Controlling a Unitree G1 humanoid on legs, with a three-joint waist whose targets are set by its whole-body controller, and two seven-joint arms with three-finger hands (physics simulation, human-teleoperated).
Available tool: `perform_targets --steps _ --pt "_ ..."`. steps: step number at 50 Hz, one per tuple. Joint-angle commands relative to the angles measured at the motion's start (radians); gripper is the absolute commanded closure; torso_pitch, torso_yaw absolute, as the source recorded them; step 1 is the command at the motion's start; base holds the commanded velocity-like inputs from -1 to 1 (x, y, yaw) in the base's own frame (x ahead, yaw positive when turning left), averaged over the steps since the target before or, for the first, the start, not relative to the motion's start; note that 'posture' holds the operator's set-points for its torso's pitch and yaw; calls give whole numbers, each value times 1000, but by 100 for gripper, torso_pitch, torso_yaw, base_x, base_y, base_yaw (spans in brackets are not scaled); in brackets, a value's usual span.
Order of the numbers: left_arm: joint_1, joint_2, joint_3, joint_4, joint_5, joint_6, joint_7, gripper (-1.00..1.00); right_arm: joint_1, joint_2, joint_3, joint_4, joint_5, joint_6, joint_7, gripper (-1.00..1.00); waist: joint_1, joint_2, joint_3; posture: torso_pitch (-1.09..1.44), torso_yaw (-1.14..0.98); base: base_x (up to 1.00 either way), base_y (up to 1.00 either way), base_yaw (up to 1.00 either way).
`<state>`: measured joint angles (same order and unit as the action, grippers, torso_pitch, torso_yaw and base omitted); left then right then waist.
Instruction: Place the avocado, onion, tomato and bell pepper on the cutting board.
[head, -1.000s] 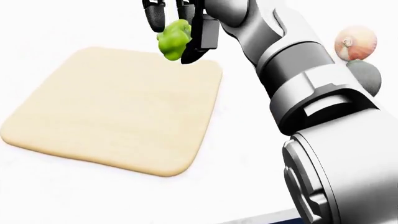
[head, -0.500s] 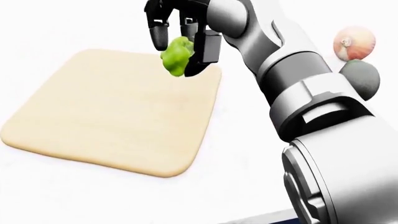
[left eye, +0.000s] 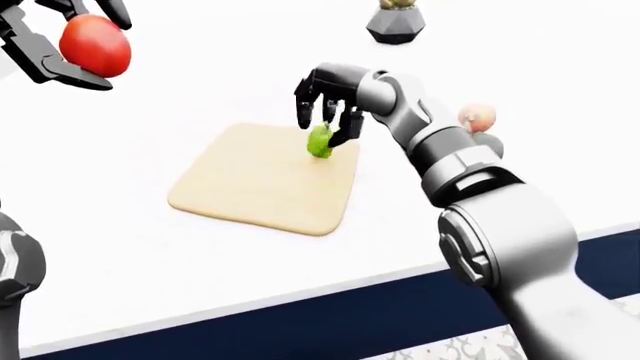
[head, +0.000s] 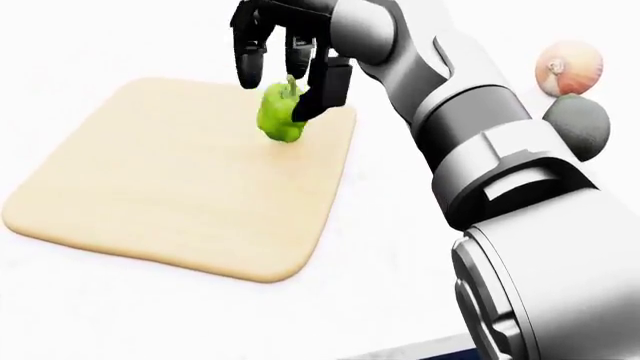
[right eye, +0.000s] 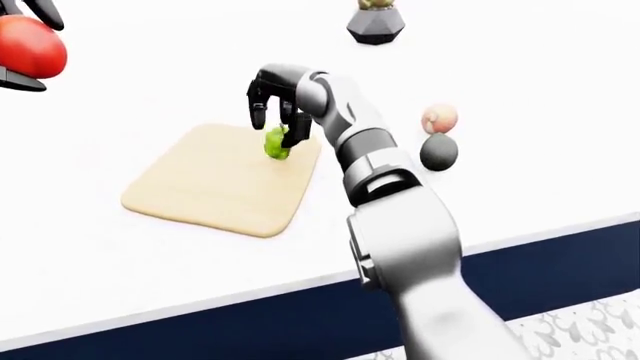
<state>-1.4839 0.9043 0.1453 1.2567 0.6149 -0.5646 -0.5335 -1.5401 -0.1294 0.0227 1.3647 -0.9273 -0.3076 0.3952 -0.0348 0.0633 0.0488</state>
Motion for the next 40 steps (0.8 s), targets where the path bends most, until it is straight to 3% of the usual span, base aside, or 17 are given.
perform_targets --steps 1,9,11,26,40 --pt "-34 13 11 -35 -17 -9 18 100 -46 -11 -8 -43 12 -12 -19 -32 -1 8 -34 0 0 0 0 0" --pt "-37 16 12 -35 -17 -8 17 100 -49 -12 -8 -44 8 -13 -6 -77 -1 8 -34 0 0 0 0 0" --pt "-37 16 12 -35 -17 -8 19 100 -48 -11 -8 -44 8 -12 0 -100 -1 8 -35 0 0 0 0 0" --pt "-56 2 8 -31 -15 -1 15 100 -73 -36 -3 -45 -8 -23 41 -100 0 7 -33 0 0 0 0 0" --pt "-147 -92 -11 5 8 59 46 100 -122 -121 -7 -47 -37 -83 29 -100 3 -4 -30 0 0 0 0 0"
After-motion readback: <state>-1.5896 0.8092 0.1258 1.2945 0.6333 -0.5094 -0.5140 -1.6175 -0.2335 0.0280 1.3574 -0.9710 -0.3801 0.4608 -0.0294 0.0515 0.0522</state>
